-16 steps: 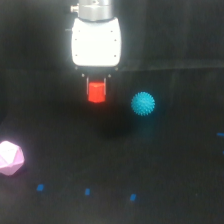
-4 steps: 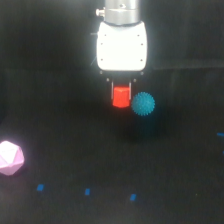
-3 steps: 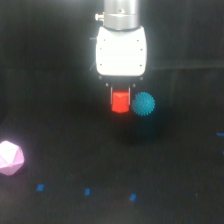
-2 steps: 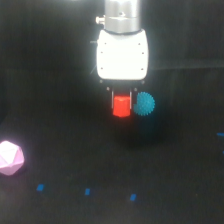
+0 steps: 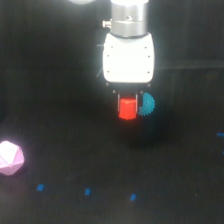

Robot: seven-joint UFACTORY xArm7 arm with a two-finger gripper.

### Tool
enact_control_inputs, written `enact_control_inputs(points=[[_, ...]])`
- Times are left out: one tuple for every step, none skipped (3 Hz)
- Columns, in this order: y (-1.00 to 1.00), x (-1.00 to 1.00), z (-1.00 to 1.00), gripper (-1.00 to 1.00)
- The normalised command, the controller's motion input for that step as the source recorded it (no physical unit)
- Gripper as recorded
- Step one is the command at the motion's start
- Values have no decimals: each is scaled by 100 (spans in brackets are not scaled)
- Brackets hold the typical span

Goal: Pick up the red object from the table

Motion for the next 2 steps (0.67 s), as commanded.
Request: enact_control_inputs(points=[[-11,-12,49,-98],[24,14,15,-96]])
